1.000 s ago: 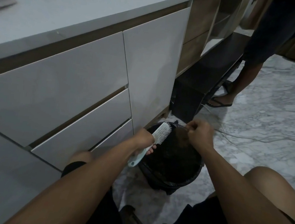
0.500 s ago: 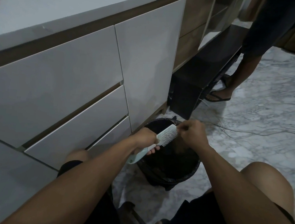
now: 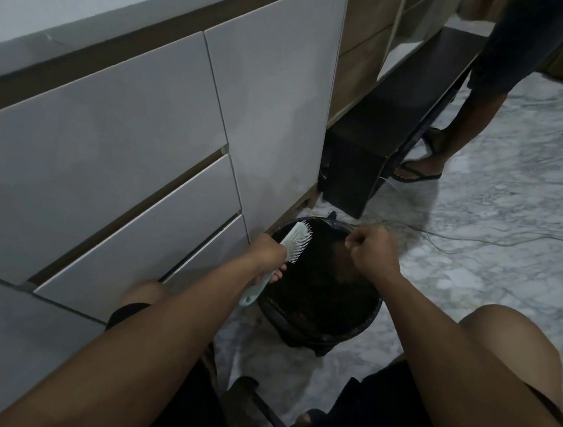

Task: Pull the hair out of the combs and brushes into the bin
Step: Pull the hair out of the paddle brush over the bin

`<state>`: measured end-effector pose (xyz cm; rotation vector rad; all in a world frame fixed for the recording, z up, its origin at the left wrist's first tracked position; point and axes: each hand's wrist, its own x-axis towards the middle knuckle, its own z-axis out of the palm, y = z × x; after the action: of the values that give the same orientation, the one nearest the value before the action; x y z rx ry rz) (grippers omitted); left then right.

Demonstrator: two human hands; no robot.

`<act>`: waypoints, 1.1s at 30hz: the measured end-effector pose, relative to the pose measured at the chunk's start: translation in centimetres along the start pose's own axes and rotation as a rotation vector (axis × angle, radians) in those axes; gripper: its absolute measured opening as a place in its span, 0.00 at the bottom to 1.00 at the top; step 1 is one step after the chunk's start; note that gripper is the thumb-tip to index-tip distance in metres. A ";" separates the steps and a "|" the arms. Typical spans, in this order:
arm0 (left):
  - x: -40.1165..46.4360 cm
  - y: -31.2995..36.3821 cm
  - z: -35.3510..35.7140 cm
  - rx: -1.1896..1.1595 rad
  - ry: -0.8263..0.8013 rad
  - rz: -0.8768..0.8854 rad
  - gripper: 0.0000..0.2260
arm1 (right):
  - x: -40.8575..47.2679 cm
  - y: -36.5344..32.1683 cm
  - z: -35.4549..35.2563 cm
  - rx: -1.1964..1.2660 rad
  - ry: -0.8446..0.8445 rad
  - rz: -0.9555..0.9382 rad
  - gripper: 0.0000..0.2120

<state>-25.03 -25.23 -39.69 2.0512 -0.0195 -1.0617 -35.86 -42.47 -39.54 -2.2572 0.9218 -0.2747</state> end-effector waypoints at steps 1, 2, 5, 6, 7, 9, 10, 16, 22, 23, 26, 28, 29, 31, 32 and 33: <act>0.1 0.0 0.1 -0.005 -0.002 0.000 0.17 | 0.1 0.1 0.1 0.001 0.001 0.006 0.10; 0.3 0.0 0.1 -0.008 -0.004 0.000 0.17 | 0.2 0.1 0.2 0.004 -0.002 0.015 0.10; 0.6 0.1 0.2 -0.002 0.044 0.000 0.16 | 0.5 0.5 0.4 0.008 -0.004 0.039 0.10; 0.8 0.1 0.1 -0.001 0.071 0.003 0.16 | 0.6 0.7 0.4 -0.002 -0.001 0.048 0.09; 1.0 0.1 0.0 0.000 0.097 0.008 0.16 | 0.7 0.8 0.5 -0.014 0.005 0.060 0.09; 1.3 0.0 -0.4 0.005 0.133 0.019 0.16 | 0.9 1.0 0.5 -0.016 0.020 0.088 0.09; 1.5 0.0 -0.5 0.005 0.139 0.017 0.16 | 1.0 1.1 0.5 -0.010 0.023 0.100 0.09; 1.8 -0.2 -0.4 -0.041 0.068 -0.025 0.15 | 1.2 1.0 1.3 0.090 -0.058 0.138 0.08; 2.1 -0.1 -0.1 -0.063 -0.010 -0.030 0.16 | 2.4 1.1 2.5 0.174 -0.132 0.188 0.14; 2.1 -0.1 0.0 -0.062 -0.023 -0.028 0.16 | 2.5 1.1 2.8 0.202 -0.167 0.199 0.18; 1.8 0.0 0.1 -0.062 -0.055 -0.013 0.15 | 2.8 0.7 3.1 0.262 -0.268 0.207 0.30; 1.7 0.1 0.2 -0.059 -0.062 -0.003 0.16 | 2.9 0.7 3.3 0.268 -0.270 0.207 0.32; 1.7 0.2 0.1 -0.061 -0.065 -0.001 0.16 | 2.9 0.8 3.4 0.266 -0.272 0.209 0.32; 1.7 0.2 0.1 -0.066 -0.068 -0.003 0.16 | 2.9 0.7 3.3 0.256 -0.287 0.218 0.31; 1.8 0.2 0.1 -0.071 -0.069 -0.004 0.16 | 2.9 0.6 3.2 0.252 -0.292 0.219 0.31; 1.8 0.2 0.1 -0.075 -0.069 -0.006 0.16 | 2.9 0.7 3.3 0.251 -0.290 0.214 0.31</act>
<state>-23.83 -26.06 -40.75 1.9481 -0.0085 -1.1198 -32.69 -43.10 -42.63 -1.8891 0.9077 0.0324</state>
